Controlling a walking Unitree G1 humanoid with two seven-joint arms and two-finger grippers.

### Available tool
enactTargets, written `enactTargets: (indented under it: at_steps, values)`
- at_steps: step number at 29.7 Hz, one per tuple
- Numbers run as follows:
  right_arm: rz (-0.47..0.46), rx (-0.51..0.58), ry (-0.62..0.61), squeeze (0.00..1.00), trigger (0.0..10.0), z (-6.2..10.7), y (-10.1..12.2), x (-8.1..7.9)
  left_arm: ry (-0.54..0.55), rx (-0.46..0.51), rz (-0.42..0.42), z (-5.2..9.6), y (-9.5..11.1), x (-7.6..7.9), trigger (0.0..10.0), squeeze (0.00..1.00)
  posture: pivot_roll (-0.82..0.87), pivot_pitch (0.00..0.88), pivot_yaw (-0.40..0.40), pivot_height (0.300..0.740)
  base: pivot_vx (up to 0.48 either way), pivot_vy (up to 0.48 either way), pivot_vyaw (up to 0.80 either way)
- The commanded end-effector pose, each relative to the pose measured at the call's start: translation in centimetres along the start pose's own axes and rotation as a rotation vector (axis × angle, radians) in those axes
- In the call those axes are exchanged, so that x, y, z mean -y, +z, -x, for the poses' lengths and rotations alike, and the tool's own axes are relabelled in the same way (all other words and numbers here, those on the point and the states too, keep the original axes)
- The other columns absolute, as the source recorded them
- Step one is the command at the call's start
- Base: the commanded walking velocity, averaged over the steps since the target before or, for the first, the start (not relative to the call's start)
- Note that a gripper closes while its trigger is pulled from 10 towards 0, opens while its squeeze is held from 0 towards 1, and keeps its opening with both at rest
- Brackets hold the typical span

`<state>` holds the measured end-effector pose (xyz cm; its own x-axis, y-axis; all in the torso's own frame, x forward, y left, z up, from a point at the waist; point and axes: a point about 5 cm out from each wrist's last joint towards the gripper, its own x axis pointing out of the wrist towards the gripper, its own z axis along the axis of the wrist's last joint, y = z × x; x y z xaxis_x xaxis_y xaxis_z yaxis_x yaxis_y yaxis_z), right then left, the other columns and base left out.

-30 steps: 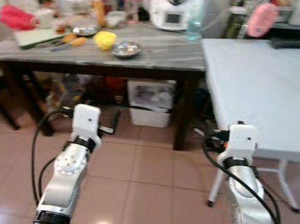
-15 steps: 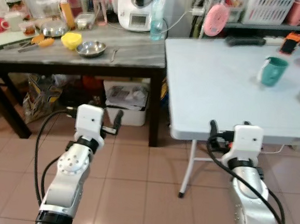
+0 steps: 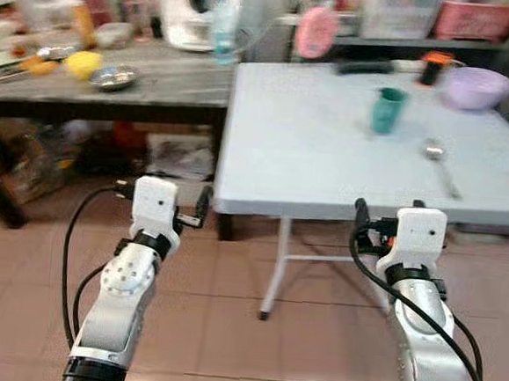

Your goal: Setting the table

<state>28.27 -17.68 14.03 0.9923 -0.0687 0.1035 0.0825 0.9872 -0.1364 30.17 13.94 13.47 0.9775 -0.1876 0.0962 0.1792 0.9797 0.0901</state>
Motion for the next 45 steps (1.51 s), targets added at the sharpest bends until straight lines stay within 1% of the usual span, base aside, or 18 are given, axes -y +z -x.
enactTargets:
  at_steps: [1, 5, 7, 10, 11, 14, 15, 19, 26, 45]
  values:
    - [-0.019, 0.023, 0.018, 0.00, 10.0, -0.23, 0.59, -0.82, 0.020, -0.012, -0.007, 0.28, -0.23, -0.92, 10.0, 0.00, 0.03, 0.000, 0.063, 0.740, 0.000, -0.480, 0.00]
    - [-0.017, 0.023, 0.019, 0.00, 10.0, -0.24, 0.57, -0.82, 0.022, -0.011, -0.002, 0.28, -0.25, -0.85, 10.0, 0.00, 0.04, 0.000, 0.060, 0.740, 0.000, -0.480, 0.00]
    - [-0.017, 0.024, 0.021, 0.00, 10.0, -0.28, 0.59, -0.95, 0.030, -0.008, 0.028, 0.29, -0.29, -0.81, 10.0, 0.00, 0.04, 0.000, 0.060, 0.740, 0.000, 0.000, 0.00]
    - [-0.017, 0.026, 0.024, 0.00, 10.0, -0.33, 0.66, -1.08, 0.024, 0.006, 0.003, 0.31, -0.08, -0.87, 10.0, 0.00, 0.04, 0.000, 0.060, 0.740, 0.000, 0.000, 0.00]
    - [-0.017, 0.027, 0.025, 0.00, 10.0, -0.33, 0.69, -1.11, -0.018, -0.003, 0.014, 0.42, -0.16, -0.60, 10.0, 0.00, 0.04, 0.000, 0.061, 0.740, 0.000, 0.000, 0.00]
    - [-0.016, 0.028, 0.026, 0.00, 10.0, -0.29, 0.70, -1.16, -0.028, 0.010, 0.022, 0.54, -0.07, -0.58, 10.0, 0.00, 0.04, 0.000, 0.063, 0.740, 0.000, 0.000, 0.00]
    - [-0.014, 0.027, 0.025, 0.00, 10.0, -0.26, 0.63, -1.15, -0.027, 0.011, 0.004, 0.57, -0.03, -0.67, 10.0, 0.00, 0.04, 0.000, 0.063, 0.740, 0.319, 0.000, 0.00]
    - [-0.012, 0.027, 0.020, 0.00, 10.0, -0.21, 0.61, -1.11, -0.028, 0.005, 0.014, 0.51, -0.09, -0.79, 10.0, 0.00, 0.03, 0.000, 0.069, 0.740, 0.480, 0.000, 0.00]
    - [-0.012, 0.026, 0.007, 0.00, 10.0, -0.03, 0.56, -1.00, -0.064, 0.009, 0.016, 0.32, -0.05, -0.23, 10.0, 0.00, 0.03, 0.002, 0.079, 0.740, 0.480, 0.000, 0.00]
    - [-0.017, 0.025, 0.006, 0.00, 10.0, 0.08, 0.60, -1.33, -0.086, 0.006, 0.013, 0.43, 0.04, -0.15, 10.0, 0.00, 0.03, 0.023, 0.096, 0.740, 0.480, 0.000, 0.00]
